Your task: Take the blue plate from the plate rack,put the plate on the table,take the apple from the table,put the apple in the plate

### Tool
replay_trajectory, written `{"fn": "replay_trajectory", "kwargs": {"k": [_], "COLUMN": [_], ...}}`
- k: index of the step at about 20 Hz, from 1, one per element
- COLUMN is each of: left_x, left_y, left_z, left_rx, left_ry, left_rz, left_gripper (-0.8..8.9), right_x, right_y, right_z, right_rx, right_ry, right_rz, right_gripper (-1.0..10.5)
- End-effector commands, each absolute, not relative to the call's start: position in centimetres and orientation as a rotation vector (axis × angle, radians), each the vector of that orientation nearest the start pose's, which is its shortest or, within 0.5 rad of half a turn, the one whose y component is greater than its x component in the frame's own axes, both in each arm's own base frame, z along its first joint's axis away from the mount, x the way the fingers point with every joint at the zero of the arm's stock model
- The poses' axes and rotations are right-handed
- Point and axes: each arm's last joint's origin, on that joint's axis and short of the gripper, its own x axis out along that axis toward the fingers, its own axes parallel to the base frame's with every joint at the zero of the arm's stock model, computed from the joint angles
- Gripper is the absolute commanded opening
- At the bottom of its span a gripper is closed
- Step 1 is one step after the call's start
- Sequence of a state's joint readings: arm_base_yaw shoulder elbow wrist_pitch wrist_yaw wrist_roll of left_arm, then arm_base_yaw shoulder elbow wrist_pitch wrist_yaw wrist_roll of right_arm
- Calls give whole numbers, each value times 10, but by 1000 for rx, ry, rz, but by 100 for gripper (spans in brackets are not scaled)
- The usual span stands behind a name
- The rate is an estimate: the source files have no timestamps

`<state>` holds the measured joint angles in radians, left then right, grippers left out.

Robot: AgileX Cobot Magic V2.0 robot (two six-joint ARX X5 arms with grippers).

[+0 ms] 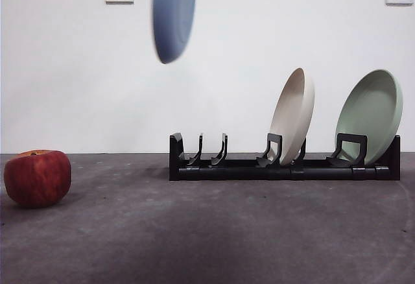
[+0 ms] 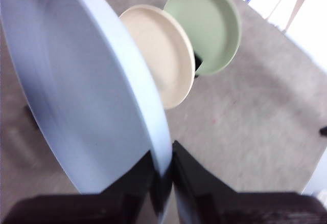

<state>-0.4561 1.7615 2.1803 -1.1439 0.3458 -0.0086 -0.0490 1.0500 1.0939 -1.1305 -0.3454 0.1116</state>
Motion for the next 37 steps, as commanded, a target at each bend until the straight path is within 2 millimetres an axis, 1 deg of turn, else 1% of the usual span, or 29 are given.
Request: {"fn": "replay_trajectory", "kwargs": {"k": [1, 4, 6, 8, 9, 10, 11, 13, 16, 19, 20, 23, 26, 28, 30, 33, 34, 35, 36, 37], "left_x": [288, 272, 261, 245, 237, 226, 214, 194, 170, 156, 154, 154, 156, 157, 156, 151, 151, 151, 151, 151], "left_y": [-161, -162, -163, -161, -163, -166, -172, -182, -210, -238, -248, -273, -287, -292, -294, -295, -295, -295, -295, -295], "left_z": [455, 451, 449, 443, 435, 425, 413, 387, 339, 294, 281, 244, 208, 189, 179, 178, 178, 178, 178, 178], "left_rx": [140, 271, 284, 308, 346, 376, 381, 415, 573, 710, 752, 984, 1064, 1077, 1072, 1026, 1005, 993, 987, 987], "left_ry": [759, 835, 845, 870, 877, 872, 858, 824, 838, 887, 900, 906, 1008, 1078, 1145, 1192, 1197, 1205, 1208, 1207], "left_rz": [-758, -668, -685, -677, -652, -653, -687, -700, -682, -723, -730, -645, -662, -676, -711, -751, -732, -719, -714, -715], "left_gripper": [-9, -9, -9, -9, -9, -9, -9, -9, -9, -9, -9, -9, -9, -9, -9, 6, 58, 145, 204, 230], "right_x": [175, 175, 175, 175, 175, 176, 176, 176, 176, 176, 177, 176, 176, 176, 175, 175, 175, 175, 175, 175], "right_y": [5, 12, 16, 20, 22, 24, 27, 32, 39, 45, 47, 50, 53, 53, 54, 54, 54, 54, 54, 54], "right_z": [319, 319, 320, 320, 320, 320, 321, 321, 322, 323, 323, 323, 323, 323, 323, 323, 323, 323, 323, 323], "right_rx": [298, 281, 266, 261, 266, 265, 265, 262, 258, 244, 236, 205, 189, 179, 175, 175, 175, 175, 175, 175], "right_ry": [1087, 1093, 1091, 1095, 1094, 1090, 1084, 1083, 1075, 1060, 1053, 1049, 1050, 1048, 1048, 1049, 1048, 1048, 1049, 1049], "right_rz": [237, 268, 290, 306, 310, 317, 325, 342, 369, 380, 372, 344, 347, 334, 334, 334, 334, 334, 334, 334], "right_gripper": [-1, -1, -1, -1, -1, -1, -1, -1, -1, -1, -1, -1, -1, -1, -1, -1, -1, -1, -1, -1]}}
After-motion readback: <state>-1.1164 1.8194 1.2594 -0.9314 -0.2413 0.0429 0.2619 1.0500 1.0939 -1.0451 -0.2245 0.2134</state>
